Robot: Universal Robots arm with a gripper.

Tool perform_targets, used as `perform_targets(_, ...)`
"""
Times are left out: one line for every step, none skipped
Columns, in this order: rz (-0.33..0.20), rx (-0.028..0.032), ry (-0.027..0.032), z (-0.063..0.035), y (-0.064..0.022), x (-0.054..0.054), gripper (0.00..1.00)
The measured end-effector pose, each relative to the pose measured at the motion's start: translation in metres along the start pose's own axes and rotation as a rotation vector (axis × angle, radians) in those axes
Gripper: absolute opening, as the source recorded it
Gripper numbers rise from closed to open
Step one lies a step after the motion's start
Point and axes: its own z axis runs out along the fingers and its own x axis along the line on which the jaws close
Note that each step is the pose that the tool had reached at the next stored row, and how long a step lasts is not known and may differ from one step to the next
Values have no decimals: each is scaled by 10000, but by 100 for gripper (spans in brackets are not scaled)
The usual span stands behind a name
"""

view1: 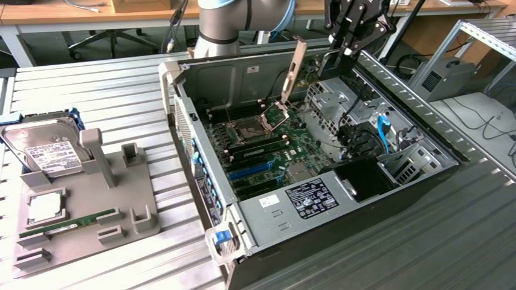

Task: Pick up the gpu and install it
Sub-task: 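Insert the gpu into the slot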

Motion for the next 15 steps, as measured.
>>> perform_targets(88, 2, -2, 1, 0, 0, 27)
perform_targets(253, 6, -9, 2, 0, 0, 27)
perform_targets(376, 9, -14, 3, 0, 0, 27)
perform_targets(572, 14, -22, 5, 0, 0, 27)
perform_targets(685, 16, -26, 6, 0, 0, 27)
perform_targets(778, 18, -29, 6, 0, 0, 27)
perform_targets(865, 21, -32, 7, 3, 0, 27)
perform_targets(935, 22, -35, 8, 6, -1, 27)
perform_targets(987, 24, -39, 9, 9, -1, 27)
perform_targets(1046, 26, -41, 10, 13, -1, 27)
perform_targets(1091, 27, -42, 11, 18, -2, 27)
perform_targets(1119, 27, -42, 11, 27, -4, 27)
perform_targets(1132, 27, -43, 12, 34, -4, 27)
perform_targets(1132, 27, -43, 12, 35, -4, 27)
perform_targets(1131, 28, -43, 12, 35, -4, 27)
